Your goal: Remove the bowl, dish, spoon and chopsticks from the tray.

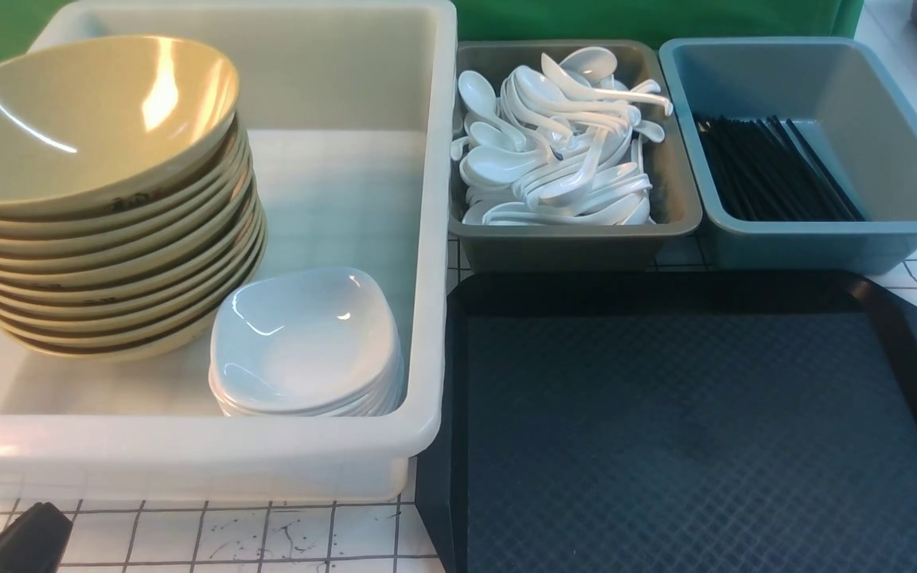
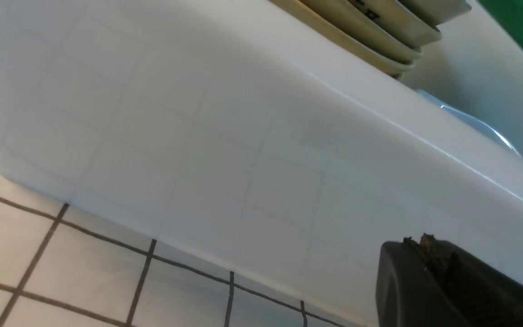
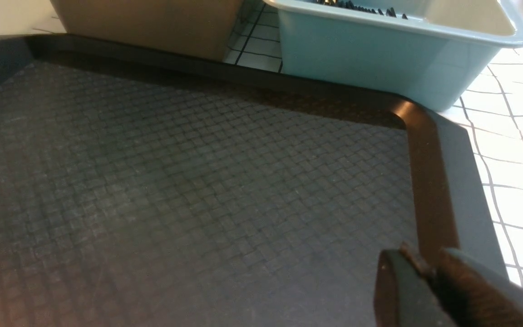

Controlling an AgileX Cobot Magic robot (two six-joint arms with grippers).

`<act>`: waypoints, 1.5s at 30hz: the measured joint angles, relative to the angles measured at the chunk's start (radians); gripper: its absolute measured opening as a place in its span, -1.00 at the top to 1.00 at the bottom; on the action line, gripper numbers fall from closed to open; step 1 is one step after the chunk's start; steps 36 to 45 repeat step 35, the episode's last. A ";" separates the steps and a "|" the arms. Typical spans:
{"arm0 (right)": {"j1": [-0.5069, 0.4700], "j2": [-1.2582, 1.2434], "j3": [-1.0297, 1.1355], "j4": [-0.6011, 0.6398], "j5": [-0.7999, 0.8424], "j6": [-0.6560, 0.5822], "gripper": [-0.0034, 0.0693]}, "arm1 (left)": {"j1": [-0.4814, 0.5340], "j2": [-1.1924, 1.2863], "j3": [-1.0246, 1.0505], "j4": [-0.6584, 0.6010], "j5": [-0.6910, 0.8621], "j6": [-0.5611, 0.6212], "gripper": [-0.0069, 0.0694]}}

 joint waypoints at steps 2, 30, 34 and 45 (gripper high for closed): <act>0.000 0.000 0.000 0.000 0.000 0.000 0.55 | 0.000 0.000 0.000 0.000 0.000 -0.002 0.82; 0.000 0.000 0.000 0.000 0.000 0.000 0.49 | 0.000 0.000 0.000 0.000 0.000 -0.003 0.82; 0.000 0.000 0.000 0.000 0.000 0.000 0.48 | 0.000 0.000 0.000 0.000 0.000 -0.003 0.82; 0.000 0.000 0.000 0.000 0.000 0.000 0.48 | 0.000 0.000 0.000 0.000 0.000 -0.003 0.82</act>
